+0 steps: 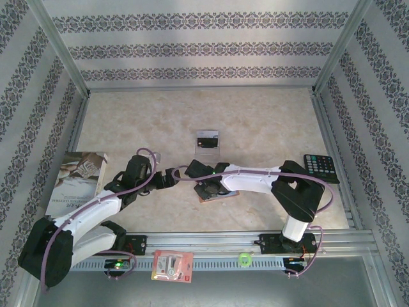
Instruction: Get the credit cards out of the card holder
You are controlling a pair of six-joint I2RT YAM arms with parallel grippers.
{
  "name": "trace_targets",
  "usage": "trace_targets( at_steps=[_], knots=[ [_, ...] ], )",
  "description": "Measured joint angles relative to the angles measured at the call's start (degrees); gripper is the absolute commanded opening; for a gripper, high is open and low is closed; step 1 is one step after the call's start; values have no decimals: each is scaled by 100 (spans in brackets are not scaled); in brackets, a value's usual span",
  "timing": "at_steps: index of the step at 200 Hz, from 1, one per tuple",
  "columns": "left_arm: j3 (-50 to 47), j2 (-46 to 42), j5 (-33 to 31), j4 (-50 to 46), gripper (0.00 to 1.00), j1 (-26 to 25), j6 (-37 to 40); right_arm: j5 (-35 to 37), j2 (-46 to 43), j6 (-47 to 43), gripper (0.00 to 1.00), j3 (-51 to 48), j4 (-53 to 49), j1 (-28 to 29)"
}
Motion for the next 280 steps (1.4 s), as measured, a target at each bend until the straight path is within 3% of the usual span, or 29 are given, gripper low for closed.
trace_targets(
  at_steps=[60, 95, 110, 198, 280],
  knots=[
    [7, 225, -39, 42, 81, -387, -2, -109, 26, 146, 7, 2, 393, -2],
    [7, 544, -87, 310, 61, -704, -109, -243, -118, 293, 0, -275, 949, -22],
    [9, 691, -114, 433, 52, -791, -133, -400, -258, 442, 0, -468, 1241, -96],
    [289, 1611, -164, 901, 27, -1143, -280, -857, -931, 1690, 0, -1244, 2387, -341],
    [776, 2485, -160, 1150, 5, -1364, -321, -896, -1117, 2251, 0, -1539, 2756, -431]
  ],
)
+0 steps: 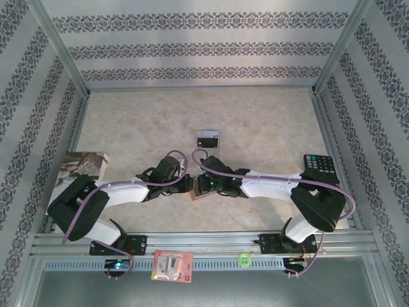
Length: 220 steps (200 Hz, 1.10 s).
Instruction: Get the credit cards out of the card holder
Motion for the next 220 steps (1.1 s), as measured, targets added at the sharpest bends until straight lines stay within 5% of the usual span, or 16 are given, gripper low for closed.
trace_targets(
  at_steps=[117, 162, 220],
  knots=[
    [494, 505, 13, -369, 0, -120, 153, 192, -382, 466, 1, -455, 153, -107],
    [601, 581, 61, -474, 0, -131, 289, 505, -1062, 831, 39, -1040, 79, -479],
    [680, 634, 122, -540, 0, -131, 411, 389, -1639, -48, 49, -905, -601, -769]
  ],
)
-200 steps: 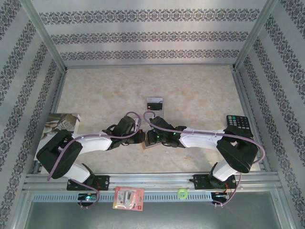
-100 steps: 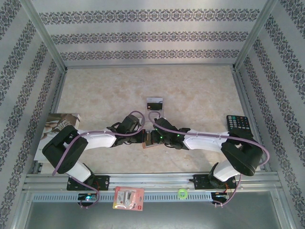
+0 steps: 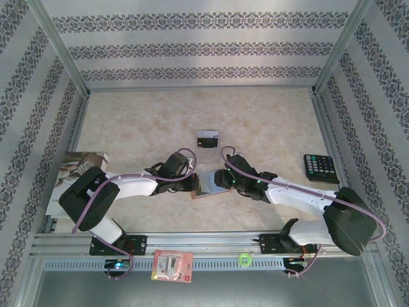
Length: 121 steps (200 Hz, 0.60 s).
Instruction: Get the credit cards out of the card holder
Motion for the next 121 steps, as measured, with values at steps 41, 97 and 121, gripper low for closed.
trace_targets(
  at_steps=[41, 97, 121],
  knots=[
    [39, 44, 48, 2, 0, 0, 7, -52, 433, -774, 50, 629, -348, 509],
    [332, 42, 151, -452, 0, -61, 28, 402, 229, -1038, 50, 490, -525, 728],
    [702, 76, 240, -605, 0, -275, 48, 610, -190, -1029, 49, 343, -542, 610]
  ],
)
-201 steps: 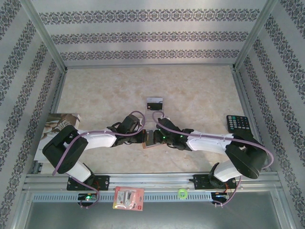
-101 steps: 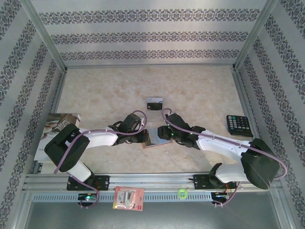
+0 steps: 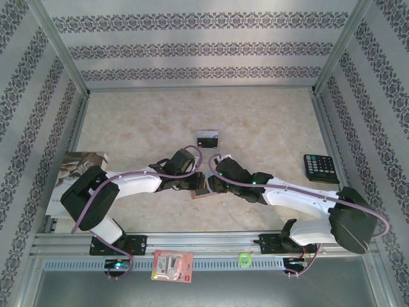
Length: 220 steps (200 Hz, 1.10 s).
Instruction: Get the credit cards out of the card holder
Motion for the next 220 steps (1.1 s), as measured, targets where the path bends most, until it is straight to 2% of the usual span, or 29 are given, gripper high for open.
trace_targets(
  at_steps=[33, 75, 104, 115, 129, 146, 171, 187, 220],
  knots=[
    [584, 442, 175, -24, 0, -267, 2, 256, -658, 103, 49, -350, -31, -308],
    [1316, 1405, 374, -151, 0, -479, 87, 470, -1572, 282, 48, -815, -184, -603],
    [1530, 1733, 470, -289, 0, -481, 142, 468, -1711, 361, 48, -879, -219, -664],
    [1534, 1716, 470, -302, 6, -481, 153, 448, -1683, 372, 48, -892, -214, -664],
    [1429, 1589, 437, -297, 17, -483, 153, 389, -1593, 400, 47, -905, -203, -664],
    [1043, 1097, 310, -247, 23, -472, 118, 216, -1405, 407, 43, -907, -116, -664],
    [470, 9, -2, -236, 26, -413, 105, -181, -846, 321, 34, -835, 70, -664],
    [168, -514, -151, -142, 26, -262, 103, -531, -308, 289, 24, -654, 190, -664],
    [-404, -643, -380, -59, 27, 175, 83, -1073, 890, 142, 15, -96, 470, -664]
  ],
)
